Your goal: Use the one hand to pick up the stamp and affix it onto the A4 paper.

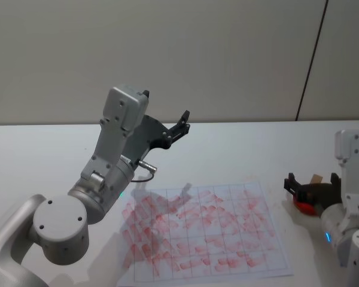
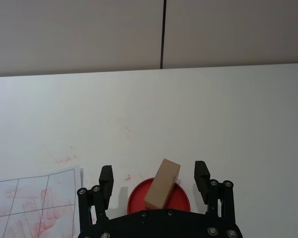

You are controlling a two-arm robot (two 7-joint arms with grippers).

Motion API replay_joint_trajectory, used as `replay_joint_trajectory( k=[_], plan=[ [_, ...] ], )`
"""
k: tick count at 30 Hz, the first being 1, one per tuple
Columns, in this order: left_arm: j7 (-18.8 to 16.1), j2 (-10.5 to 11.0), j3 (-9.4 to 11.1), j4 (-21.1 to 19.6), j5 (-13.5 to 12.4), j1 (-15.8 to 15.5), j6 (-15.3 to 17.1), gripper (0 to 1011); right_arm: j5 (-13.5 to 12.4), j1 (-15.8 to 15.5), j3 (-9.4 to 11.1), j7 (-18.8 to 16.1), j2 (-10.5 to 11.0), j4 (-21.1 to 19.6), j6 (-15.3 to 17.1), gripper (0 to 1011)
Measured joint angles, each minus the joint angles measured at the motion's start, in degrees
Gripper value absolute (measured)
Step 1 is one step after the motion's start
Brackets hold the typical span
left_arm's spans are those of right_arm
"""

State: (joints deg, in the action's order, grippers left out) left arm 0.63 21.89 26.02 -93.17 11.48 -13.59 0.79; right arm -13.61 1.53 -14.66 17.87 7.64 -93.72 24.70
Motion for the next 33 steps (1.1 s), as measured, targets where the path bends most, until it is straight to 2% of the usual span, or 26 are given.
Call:
replay_joint_trajectory(
  k=[15,21,25,26,28,29,33],
  plan=[
    [0.0,0.0,0.0,0.0,0.0,0.0,0.0,1001,-0.5,0.3,0.9,0.9,-0.9,1.9,0.9,994],
    [0.0,0.0,0.0,0.0,0.0,0.0,0.0,1001,-0.6,0.3,1.1,0.7,-1.1,2.2,0.6,865],
    [0.0,0.0,0.0,0.0,0.0,0.0,0.0,1001,-0.5,0.3,1.3,0.3,-1.2,2.3,0.1,744],
    [0.0,0.0,0.0,0.0,0.0,0.0,0.0,1001,-0.4,0.3,1.3,0.2,-1.2,2.3,0.0,744],
    [0.0,0.0,0.0,0.0,0.0,0.0,0.0,1001,-0.3,0.3,1.4,0.0,-1.3,2.4,-0.1,623],
    [0.0,0.0,0.0,0.0,0.0,0.0,0.0,1001,-0.3,0.3,1.4,0.0,-1.3,2.4,-0.1,623],
    [0.0,0.0,0.0,0.0,0.0,0.0,0.0,1001,-0.3,0.4,1.5,-0.1,-1.5,2.5,-0.1,503]
  ],
)
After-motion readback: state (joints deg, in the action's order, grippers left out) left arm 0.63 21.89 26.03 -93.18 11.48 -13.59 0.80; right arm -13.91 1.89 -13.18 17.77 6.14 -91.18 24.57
